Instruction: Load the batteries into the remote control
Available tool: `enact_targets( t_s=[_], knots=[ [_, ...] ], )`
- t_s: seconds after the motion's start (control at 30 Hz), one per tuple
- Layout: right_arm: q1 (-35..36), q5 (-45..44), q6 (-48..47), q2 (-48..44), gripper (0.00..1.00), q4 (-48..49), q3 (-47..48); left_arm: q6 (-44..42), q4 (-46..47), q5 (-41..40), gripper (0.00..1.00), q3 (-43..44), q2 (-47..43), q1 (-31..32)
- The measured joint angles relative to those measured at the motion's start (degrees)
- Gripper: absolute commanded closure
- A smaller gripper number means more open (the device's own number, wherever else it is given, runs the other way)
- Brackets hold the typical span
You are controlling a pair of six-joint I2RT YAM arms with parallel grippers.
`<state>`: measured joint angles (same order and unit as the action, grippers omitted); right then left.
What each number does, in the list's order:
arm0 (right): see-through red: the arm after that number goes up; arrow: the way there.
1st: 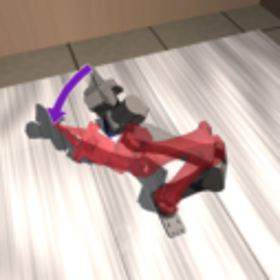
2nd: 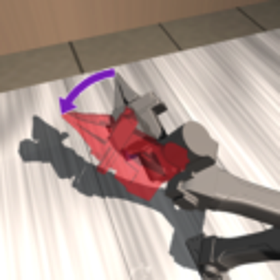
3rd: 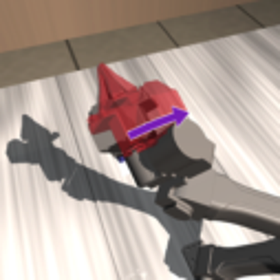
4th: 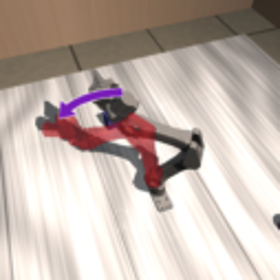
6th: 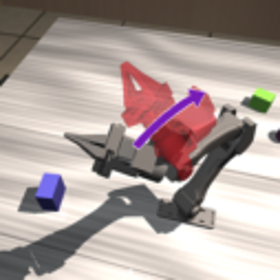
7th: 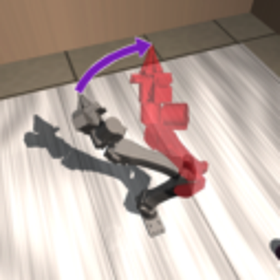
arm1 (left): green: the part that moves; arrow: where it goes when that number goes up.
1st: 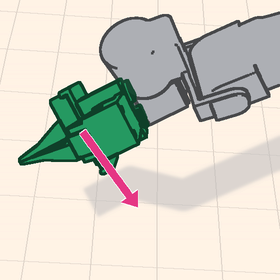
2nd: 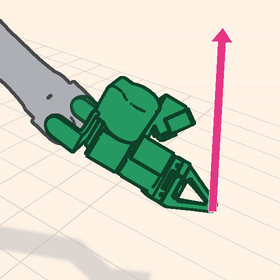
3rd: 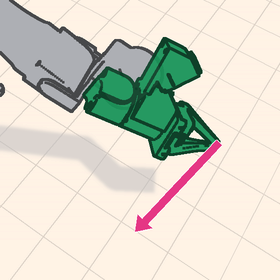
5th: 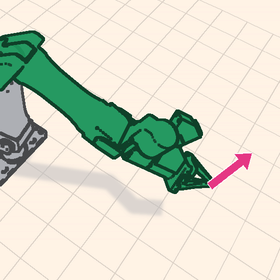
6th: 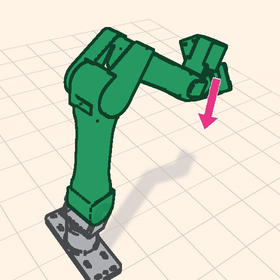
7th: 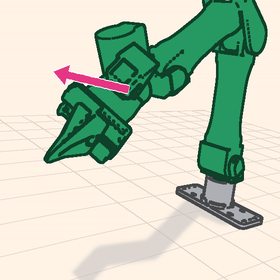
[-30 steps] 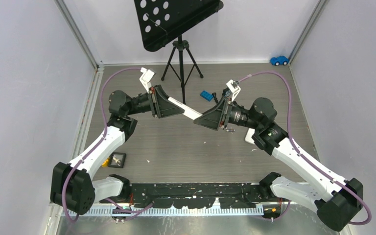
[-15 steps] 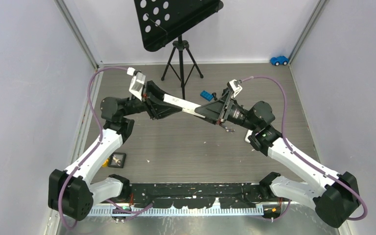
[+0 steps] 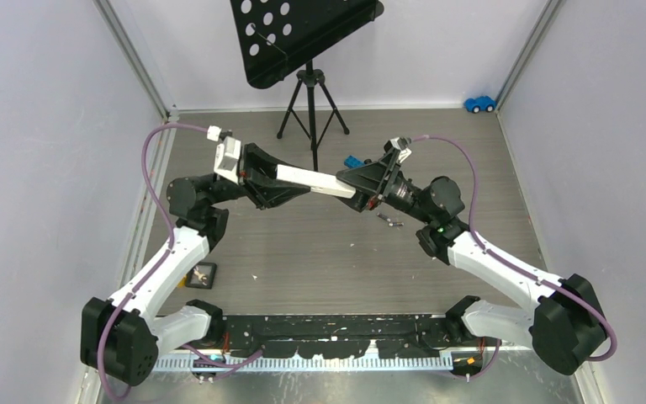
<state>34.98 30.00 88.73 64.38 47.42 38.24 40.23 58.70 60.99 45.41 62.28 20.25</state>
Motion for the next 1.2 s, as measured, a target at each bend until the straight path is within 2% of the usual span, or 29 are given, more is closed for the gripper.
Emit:
enact_targets(
  t_s=[0.07,0.2,0.33,0.47,0.57,0.8,0.93,1.2],
  knots=[
    [0.35,-0.48,0.63,0.0,0.17,0.09,0.0,0.02,0.96,-0.15,1.0,-0.57,-0.02,0.0],
    [0.98,-0.87,1.42,0.0,0.36,0.13,0.0,0.52,2.89,-0.15,1.0,-1.05,-0.02,0.0],
    [1.25,-0.46,1.66,0.31,0.5,0.15,0.13,1.49,4.15,-0.13,1.0,-1.05,0.04,0.0],
    [1.29,-0.13,1.73,0.55,0.7,0.61,0.63,2.64,4.37,0.17,1.0,-1.05,0.5,-0.09],
    [1.22,-0.2,2.8,0.5,0.78,1.16,0.68,3.32,5.05,0.15,1.0,-1.05,0.61,-0.11],
    [0.74,-2.29,2.84,-0.31,0.82,2.36,-0.61,4.15,4.87,-1.4,1.0,-1.07,0.59,0.02],
    [0.02,-2.71,2.93,-1.64,0.77,1.79,-2.23,3.61,2.45,-1.53,1.0,-1.07,0.59,0.57],
    [-0.85,-4.31,-1.11,-7.48,0.73,-10.23,-2.1,1.86,-3.45,-1.2,1.0,-1.09,0.57,1.42]
  ],
)
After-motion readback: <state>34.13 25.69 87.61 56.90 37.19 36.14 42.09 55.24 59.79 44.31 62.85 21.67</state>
